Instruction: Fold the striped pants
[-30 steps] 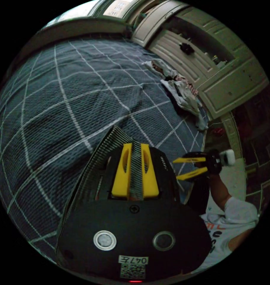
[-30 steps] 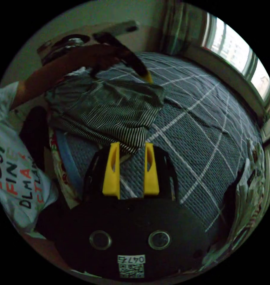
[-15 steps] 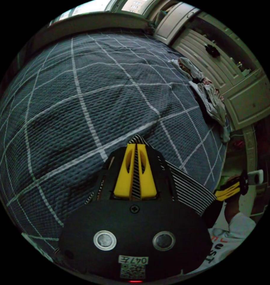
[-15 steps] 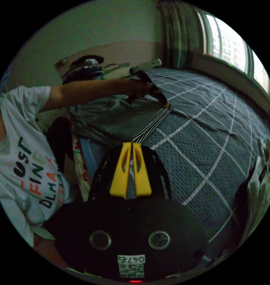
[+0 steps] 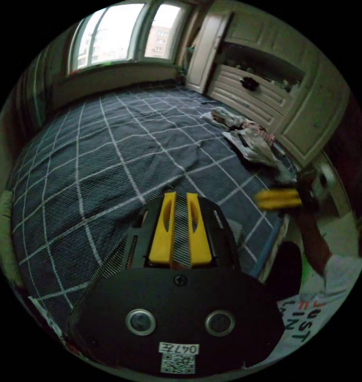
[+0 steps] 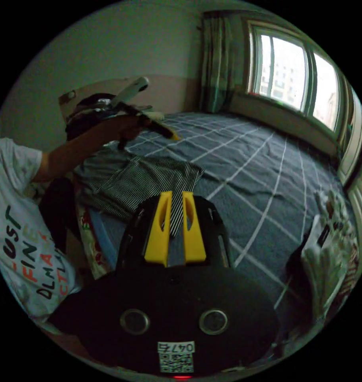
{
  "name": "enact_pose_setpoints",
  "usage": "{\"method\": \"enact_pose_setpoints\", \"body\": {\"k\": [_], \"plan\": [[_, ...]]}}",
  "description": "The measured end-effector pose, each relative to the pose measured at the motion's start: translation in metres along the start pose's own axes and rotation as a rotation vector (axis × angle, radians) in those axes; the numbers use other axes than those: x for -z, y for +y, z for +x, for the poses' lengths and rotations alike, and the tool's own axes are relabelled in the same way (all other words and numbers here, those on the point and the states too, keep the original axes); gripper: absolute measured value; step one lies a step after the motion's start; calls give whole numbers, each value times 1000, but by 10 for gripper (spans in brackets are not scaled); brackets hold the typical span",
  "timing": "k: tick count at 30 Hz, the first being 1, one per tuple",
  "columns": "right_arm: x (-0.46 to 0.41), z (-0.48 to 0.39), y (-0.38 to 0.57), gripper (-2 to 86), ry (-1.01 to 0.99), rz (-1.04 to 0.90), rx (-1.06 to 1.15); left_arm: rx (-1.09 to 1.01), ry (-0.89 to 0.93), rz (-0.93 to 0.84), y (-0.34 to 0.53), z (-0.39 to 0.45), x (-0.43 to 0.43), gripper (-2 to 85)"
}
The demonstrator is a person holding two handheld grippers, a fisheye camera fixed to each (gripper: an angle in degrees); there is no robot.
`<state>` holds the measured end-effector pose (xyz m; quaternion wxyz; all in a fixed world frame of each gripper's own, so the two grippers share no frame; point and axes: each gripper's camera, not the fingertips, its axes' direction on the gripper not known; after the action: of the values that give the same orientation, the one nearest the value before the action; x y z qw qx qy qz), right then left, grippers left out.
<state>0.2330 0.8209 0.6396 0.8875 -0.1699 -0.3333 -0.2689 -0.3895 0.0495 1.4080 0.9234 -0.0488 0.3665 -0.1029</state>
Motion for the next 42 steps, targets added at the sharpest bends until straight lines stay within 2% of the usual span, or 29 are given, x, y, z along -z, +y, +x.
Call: {"method": "enact_pose_setpoints", "body": {"k": [3,6,8,10,11,13,16,19,21,25,29,32,33,36,38,42], "plan": [[-63,25,-58,21,5,7,21,-134,40,-13,62,68,1,67],[-159,58,-101,40,-75,-118,22,-127,-102,57,106,115,-15,83],[-212,67,-113,30,-78,-215,32,-117,-188,-37,121,136,-28,142],[-264,67,-122,25,-76,-266,47,-124,-168,-198,130,148,-41,166],[-274,68,-124,24,-90,-274,39,-133,-153,-273,139,154,-48,163],[-308,68,-131,8,-164,-285,-1,-127,-162,-268,156,160,-46,135],[-326,65,-143,-1,-163,-294,-25,-118,-206,-198,184,165,-22,52],[-336,48,-147,-2,-85,-220,30,-137,-247,-197,213,170,-8,49],[-373,41,-142,1,-87,-358,47,-148,-276,-203,227,173,-3,53],[-382,43,-147,25,-247,-271,-94,-107,-269,-168,260,159,35,119],[-342,22,-153,42,-179,-59,-151,2,-252,-28,305,130,113,196],[-313,-35,-163,39,-57,41,-87,58,-190,133,365,110,188,203],[-306,-73,-171,35,-48,69,-3,92,-158,170,381,102,205,202],[-317,-192,-198,40,-73,59,240,397,-67,332,478,40,285,202],[-338,-268,-217,50,-144,54,370,674,-160,445,564,-10,345,208],[-406,-432,-274,83,-495,10,560,948,-387,560,673,-55,416,206]]}}
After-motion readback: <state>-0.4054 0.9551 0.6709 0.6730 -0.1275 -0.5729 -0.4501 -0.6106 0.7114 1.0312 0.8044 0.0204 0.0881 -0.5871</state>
